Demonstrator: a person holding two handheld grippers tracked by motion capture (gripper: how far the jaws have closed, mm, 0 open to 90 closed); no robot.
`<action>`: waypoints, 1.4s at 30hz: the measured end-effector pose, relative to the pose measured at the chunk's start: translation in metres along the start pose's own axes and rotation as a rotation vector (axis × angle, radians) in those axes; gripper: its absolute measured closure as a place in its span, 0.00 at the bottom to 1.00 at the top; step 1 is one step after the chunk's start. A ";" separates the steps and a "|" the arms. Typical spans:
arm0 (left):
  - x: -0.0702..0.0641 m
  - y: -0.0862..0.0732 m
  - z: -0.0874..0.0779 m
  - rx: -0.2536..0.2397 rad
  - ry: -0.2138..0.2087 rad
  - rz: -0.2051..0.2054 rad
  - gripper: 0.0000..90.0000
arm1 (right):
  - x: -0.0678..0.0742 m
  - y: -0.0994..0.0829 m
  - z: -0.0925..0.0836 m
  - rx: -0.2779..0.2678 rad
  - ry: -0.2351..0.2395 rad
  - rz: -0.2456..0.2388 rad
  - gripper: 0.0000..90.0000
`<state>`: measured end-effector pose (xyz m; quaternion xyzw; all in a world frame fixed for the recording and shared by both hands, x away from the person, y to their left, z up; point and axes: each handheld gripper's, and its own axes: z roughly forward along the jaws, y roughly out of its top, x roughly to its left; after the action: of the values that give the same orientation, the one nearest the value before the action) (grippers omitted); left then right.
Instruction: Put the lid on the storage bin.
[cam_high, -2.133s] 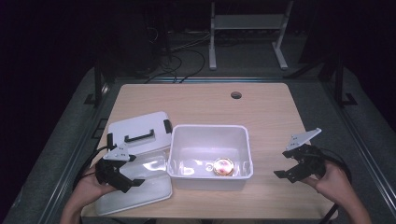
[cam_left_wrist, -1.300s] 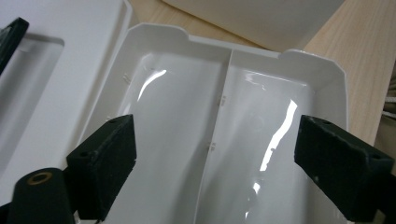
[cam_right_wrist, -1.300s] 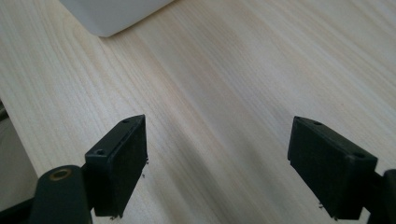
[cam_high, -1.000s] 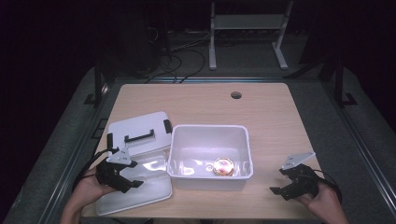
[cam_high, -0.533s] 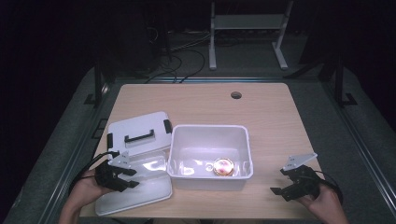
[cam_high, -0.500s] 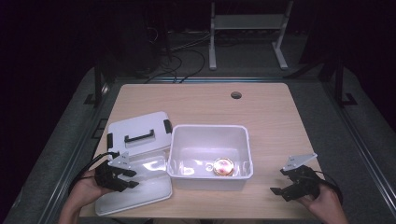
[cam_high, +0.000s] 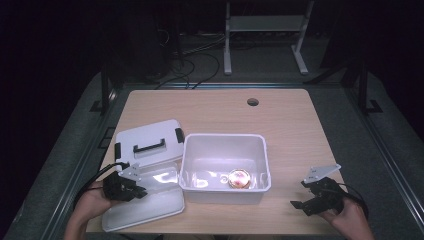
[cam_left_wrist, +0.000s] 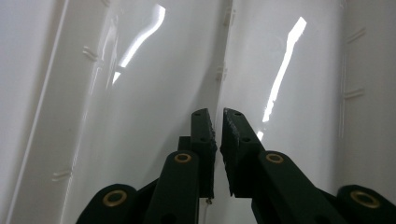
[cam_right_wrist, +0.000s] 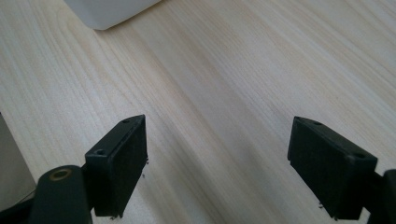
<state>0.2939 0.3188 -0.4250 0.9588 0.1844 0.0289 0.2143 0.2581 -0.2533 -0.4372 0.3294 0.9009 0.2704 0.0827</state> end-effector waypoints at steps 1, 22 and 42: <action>0.000 0.000 0.000 0.003 0.002 0.002 0.93 | 0.000 0.000 0.000 0.000 0.000 0.000 0.22; 0.007 0.000 -0.029 0.078 -0.031 0.052 0.99 | -0.001 0.001 0.001 -0.003 -0.002 -0.001 0.22; -0.001 0.050 -0.147 0.028 0.038 0.175 0.99 | -0.001 0.002 0.000 -0.015 -0.005 0.003 0.21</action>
<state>0.2903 0.3347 -0.2706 0.9734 0.1044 0.0629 0.1940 0.2598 -0.2527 -0.4364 0.3307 0.8981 0.2764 0.0869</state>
